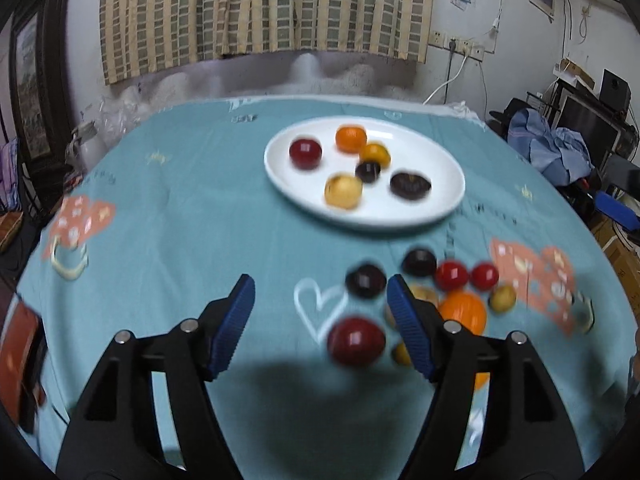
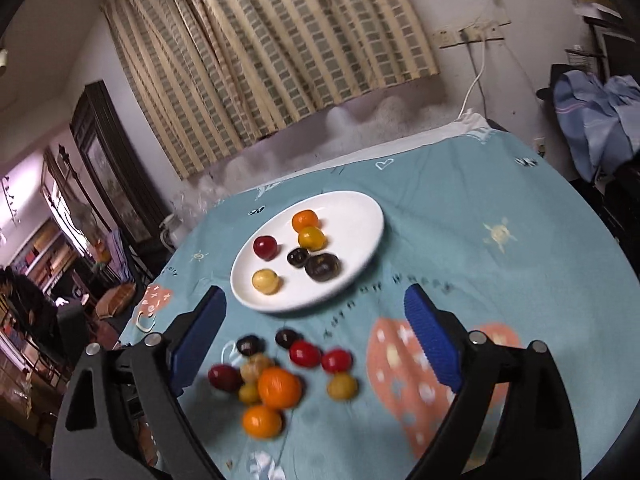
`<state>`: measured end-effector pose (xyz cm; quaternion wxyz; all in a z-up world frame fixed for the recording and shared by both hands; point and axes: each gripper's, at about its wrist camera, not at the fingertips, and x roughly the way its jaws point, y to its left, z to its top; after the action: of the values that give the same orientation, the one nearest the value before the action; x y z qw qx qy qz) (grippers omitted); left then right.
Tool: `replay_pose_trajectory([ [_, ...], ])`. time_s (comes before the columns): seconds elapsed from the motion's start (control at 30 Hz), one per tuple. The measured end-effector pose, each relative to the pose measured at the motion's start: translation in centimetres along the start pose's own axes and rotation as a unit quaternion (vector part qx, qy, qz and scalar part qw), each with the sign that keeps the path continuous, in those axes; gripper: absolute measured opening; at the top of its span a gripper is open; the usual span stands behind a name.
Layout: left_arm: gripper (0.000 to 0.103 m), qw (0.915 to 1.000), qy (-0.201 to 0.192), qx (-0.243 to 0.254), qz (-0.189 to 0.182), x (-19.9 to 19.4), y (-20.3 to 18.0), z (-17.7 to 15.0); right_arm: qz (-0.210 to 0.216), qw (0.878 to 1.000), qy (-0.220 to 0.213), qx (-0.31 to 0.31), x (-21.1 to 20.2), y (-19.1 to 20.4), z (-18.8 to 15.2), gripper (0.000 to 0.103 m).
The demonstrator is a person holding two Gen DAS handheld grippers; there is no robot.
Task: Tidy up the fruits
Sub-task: 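Grasp the red plum beside the heart print with the left gripper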
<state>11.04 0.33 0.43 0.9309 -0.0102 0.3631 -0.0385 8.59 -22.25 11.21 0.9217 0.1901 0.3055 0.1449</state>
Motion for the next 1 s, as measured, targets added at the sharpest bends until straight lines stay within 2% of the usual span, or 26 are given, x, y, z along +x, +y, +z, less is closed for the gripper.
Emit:
replay_pose_trajectory([
  [0.07, 0.07, 1.0, 0.0, -0.002, 0.001, -0.1, 0.1, -0.9, -0.008, 1.0, -0.007, -0.006, -0.1, -0.7, -1.6, 0.091],
  [0.13, 0.07, 1.0, -0.006, 0.002, 0.001, -0.3, 0.1, -1.3, -0.032, 0.999, 0.015, -0.011, 1.1, -1.0, -1.9, 0.091],
  [0.23, 0.075, 0.9998, -0.017, 0.009, -0.006, -0.5, 0.0, -1.4, -0.029, 0.999, 0.024, -0.009, 1.9, -1.0, -2.0, 0.091],
  [0.4, 0.075, 0.9995, -0.003, 0.028, -0.01, 0.5, -0.7, -1.7, -0.055, 0.996, 0.036, -0.06, 2.4, 0.5, -2.9, 0.091],
  [0.5, 0.075, 0.9992, 0.014, 0.037, 0.01, 1.6, -0.8, -2.0, -0.064, 0.993, 0.043, -0.086, 2.9, 1.2, -3.5, 0.091],
  [0.6, 0.079, 0.9991, 0.024, 0.034, 0.011, 2.1, -0.5, -2.0, -0.067, 0.992, 0.048, -0.098, 3.1, 1.5, -3.9, 0.091],
  [0.67, 0.086, 0.9987, 0.022, 0.039, 0.024, 2.1, -0.5, -2.0, -0.07, 0.991, 0.048, -0.102, 3.1, 1.5, -4.0, 0.091],
  [0.77, 0.087, 0.9985, 0.013, 0.031, 0.043, 1.5, 0.4, -2.0, -0.074, 0.991, 0.049, -0.1, 3.1, 1.4, -4.0, 0.091],
  [0.87, 0.085, 0.9984, 0.002, 0.0, 0.057, 0.5, 2.3, -2.0, -0.073, 0.991, 0.051, -0.103, 3.1, 1.4, -4.0, 0.091],
  [0.9, 0.084, 0.9987, -0.001, -0.009, 0.05, 0.3, 2.8, -1.9, -0.073, 0.99, 0.052, -0.106, 3.1, 1.5, -4.0, 0.091],
  [1.0, 0.084, 0.9997, -0.011, -0.021, -0.003, -0.3, 3.1, -1.9, -0.078, 0.989, 0.057, -0.113, 3.3, 1.7, -4.3, 0.091],
])
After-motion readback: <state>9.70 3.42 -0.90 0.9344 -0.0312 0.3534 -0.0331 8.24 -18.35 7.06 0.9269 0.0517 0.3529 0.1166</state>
